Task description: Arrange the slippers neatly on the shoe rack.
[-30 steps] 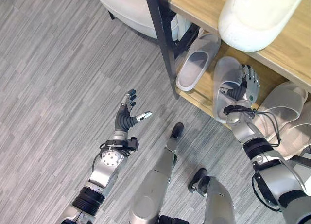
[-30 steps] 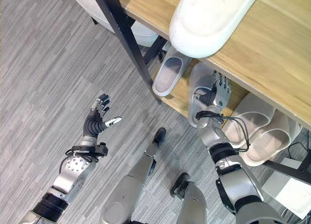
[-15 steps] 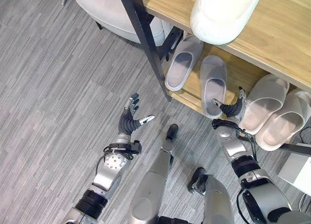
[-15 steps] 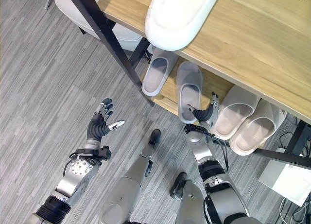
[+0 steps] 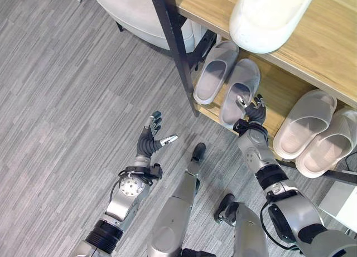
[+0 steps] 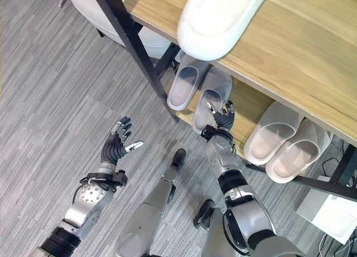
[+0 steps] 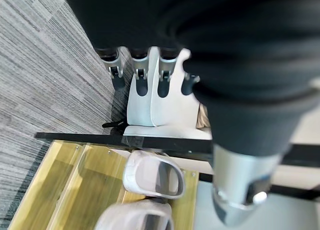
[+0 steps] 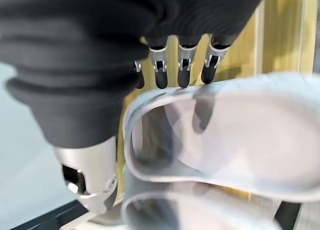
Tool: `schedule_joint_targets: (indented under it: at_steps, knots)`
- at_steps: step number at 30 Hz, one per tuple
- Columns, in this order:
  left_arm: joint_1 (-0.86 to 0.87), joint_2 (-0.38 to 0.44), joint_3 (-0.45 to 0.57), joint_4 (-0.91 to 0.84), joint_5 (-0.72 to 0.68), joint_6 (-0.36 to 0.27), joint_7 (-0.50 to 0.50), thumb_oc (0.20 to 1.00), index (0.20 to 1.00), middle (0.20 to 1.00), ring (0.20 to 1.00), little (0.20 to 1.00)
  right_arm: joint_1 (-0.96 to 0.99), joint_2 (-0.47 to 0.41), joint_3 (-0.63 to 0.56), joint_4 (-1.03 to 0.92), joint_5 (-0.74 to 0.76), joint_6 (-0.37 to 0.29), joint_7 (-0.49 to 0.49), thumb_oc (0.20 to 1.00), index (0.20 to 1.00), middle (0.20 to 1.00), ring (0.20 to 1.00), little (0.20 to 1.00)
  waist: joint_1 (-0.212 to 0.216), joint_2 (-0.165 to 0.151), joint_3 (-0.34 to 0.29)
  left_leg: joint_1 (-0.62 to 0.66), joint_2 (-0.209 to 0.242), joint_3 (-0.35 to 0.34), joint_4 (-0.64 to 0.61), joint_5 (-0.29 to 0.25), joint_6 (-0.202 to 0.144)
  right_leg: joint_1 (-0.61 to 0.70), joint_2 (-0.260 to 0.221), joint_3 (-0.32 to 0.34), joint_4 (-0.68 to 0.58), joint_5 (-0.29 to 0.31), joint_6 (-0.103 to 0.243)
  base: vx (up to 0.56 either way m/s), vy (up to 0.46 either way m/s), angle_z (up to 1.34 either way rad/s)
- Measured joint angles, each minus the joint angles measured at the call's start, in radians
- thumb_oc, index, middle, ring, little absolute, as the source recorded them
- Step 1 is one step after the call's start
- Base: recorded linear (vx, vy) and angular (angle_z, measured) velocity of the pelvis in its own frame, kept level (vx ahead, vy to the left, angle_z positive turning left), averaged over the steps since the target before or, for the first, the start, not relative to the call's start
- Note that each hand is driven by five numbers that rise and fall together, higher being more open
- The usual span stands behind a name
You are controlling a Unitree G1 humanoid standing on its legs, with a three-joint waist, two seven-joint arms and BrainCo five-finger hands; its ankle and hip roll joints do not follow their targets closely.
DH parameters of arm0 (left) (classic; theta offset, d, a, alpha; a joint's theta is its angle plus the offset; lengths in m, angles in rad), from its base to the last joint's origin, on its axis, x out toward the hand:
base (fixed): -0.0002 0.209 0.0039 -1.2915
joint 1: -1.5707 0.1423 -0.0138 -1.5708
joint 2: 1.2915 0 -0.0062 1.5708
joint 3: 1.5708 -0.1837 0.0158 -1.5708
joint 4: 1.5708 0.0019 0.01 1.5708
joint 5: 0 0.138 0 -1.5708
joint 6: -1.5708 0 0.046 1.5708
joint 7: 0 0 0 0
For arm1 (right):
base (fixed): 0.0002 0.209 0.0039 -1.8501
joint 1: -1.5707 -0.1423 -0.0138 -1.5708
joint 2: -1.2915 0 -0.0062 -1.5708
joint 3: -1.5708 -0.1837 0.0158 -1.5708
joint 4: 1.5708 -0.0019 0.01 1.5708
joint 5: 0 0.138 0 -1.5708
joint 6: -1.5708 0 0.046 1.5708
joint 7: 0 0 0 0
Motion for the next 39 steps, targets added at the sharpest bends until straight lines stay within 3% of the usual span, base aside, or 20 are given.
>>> schedule_joint_targets:
  at_steps: [13,18,21,22,24,27,29,33,39]
  knots:
    - [-0.003,0.0,-0.001,0.0,0.0,0.01,-0.016,1.0,1.0,1.0,1.0,1.0,-0.021,-0.035,-0.042,0.092,0.075,-0.046,0.028,1.0,1.0,1.0,1.0,1.0,0.009,0.0,0.0,0.006,-0.005,-0.011,-0.014,0.017,0.003,0.003,0.0,-0.006,-0.001,0.0,0.001,0.0,-0.003,0.01]
    - [0.004,-0.004,0.003,-0.001,-0.001,0.012,-0.021,1.0,1.0,1.0,1.0,1.0,0.165,-0.036,-0.011,-0.025,0.003,-0.033,0.044,1.0,1.0,1.0,1.0,1.0,0.008,-0.004,-0.006,0.075,0.001,-0.008,-0.067,0.025,-0.004,0.054,0.003,-0.003,-0.031,0.005,0.004,-0.01,-0.007,-0.02]
    - [0.012,-0.017,0.011,-0.002,-0.004,0.013,-0.029,1.0,1.0,1.0,1.0,1.0,0.254,-0.033,0.019,-0.113,-0.038,0.001,0.054,1.0,1.0,1.0,1.0,1.0,-0.016,-0.005,-0.022,0.083,0.011,-0.006,-0.077,0.025,-0.004,0.063,0.011,-0.003,-0.052,0.013,0.001,-0.03,0.026,-0.14]
    - [0.04,-0.043,0.043,0.002,-0.029,0.019,-0.039,1.0,1.0,1.0,1.0,1.0,0.428,-0.027,0.072,-0.333,-0.15,0.002,0.113,1.0,1.0,1.0,1.0,1.0,-0.018,-0.014,-0.028,0.128,0.035,0.021,-0.105,0.056,0.0,0.111,0.036,0.008,-0.114,0.046,0.001,-0.03,0.035,-0.42]
    - [0.049,-0.048,0.041,0.006,-0.042,0.023,-0.051,1.0,1.0,1.0,1.0,1.0,0.46,-0.024,0.085,-0.338,-0.185,0.016,0.133,1.0,1.0,1.0,1.0,1.0,-0.055,-0.021,-0.034,0.163,0.042,0.023,-0.111,0.054,0.002,0.155,0.046,0.01,-0.157,0.062,0.007,0.07,-0.003,-0.26]
    - [0.116,-0.052,0.071,0.01,-0.063,0.037,-0.079,1.0,1.0,1.0,1.0,1.0,0.617,-0.025,0.057,-0.537,-0.252,0.019,0.214,1.0,1.0,1.0,1.0,1.0,-0.084,-0.056,-0.094,0.248,0.072,0.062,-0.195,0.056,0.006,0.222,0.068,0.04,-0.254,0.103,0.009,0.06,0.012,-0.41]
    - [0.168,-0.052,0.08,0.026,-0.082,0.05,-0.085,1.0,1.0,1.0,1.0,1.0,0.666,-0.028,0.041,-0.541,-0.263,0.016,0.239,1.0,1.0,1.0,1.0,1.0,-0.122,-0.075,-0.151,0.272,0.078,0.076,-0.21,0.054,0.005,0.254,0.075,0.055,-0.311,0.125,0.012,0.06,-0.004,-0.28]
    - [0.205,-0.053,0.091,0.056,-0.082,0.061,-0.096,1.0,1.0,1.0,1.0,1.0,0.769,-0.057,0.009,-0.556,-0.283,0.021,0.283,1.0,1.0,1.0,1.0,1.0,-0.165,-0.076,-0.214,0.328,0.084,0.099,-0.252,0.051,0.006,0.326,0.084,0.061,-0.409,0.164,0.02,0.06,0.021,-0.13]
    - [0.295,-0.054,0.117,0.095,-0.077,0.093,-0.137,1.0,1.0,1.0,1.0,1.0,0.942,-0.07,-0.025,-0.542,-0.323,0.047,0.35,1.0,1.0,1.0,1.0,1.0,-0.211,-0.048,-0.27,0.419,0.083,0.134,-0.294,0.047,0.012,0.435,0.085,0.093,-0.534,0.215,0.031,0.04,0.001,-0.18]
